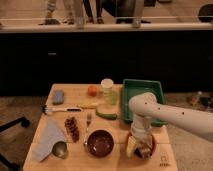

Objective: Place eraser in purple bowl

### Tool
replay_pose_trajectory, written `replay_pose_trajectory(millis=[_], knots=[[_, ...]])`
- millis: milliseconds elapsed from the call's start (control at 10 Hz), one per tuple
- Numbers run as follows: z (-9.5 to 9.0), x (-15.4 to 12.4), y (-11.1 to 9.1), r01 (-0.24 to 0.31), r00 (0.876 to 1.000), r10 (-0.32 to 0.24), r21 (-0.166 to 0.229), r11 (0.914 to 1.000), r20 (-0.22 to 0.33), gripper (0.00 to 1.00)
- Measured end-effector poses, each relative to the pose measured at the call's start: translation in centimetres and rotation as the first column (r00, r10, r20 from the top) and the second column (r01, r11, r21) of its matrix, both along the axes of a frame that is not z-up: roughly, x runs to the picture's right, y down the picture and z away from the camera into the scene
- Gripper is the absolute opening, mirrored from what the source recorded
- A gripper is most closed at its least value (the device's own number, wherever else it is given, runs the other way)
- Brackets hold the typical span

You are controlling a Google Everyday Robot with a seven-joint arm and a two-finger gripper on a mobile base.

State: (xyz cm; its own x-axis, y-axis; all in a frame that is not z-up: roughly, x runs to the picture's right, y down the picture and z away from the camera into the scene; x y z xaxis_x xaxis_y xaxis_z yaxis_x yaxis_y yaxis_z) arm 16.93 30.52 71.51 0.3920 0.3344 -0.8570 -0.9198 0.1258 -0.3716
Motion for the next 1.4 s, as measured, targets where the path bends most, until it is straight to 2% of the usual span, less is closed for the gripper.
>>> replay_pose_trajectory(millis=[500,600,800,1100,1300,1400], knots=[[1.0,1.1,-1.3,-0.024,1.0,0.024,-0.016,0.9996,0.009,0.8],[1.1,1.3,-1.3,-0.031,0.999,0.032,-0.022,0.9993,0.013,0.76],[1.2,1.3,-1.4,-0.052,0.998,0.053,-0.04,0.9979,0.038,0.57],[1.3,1.7,-1.5,-0.113,0.99,0.119,-0.081,0.9903,0.071,0.26],[0.9,1.8,-1.8,-0.134,0.986,0.141,-0.085,0.9873,0.093,0.05],[0.5,1.7,-2.3,-0.134,0.984,0.142,-0.075,0.9881,0.104,0.0]])
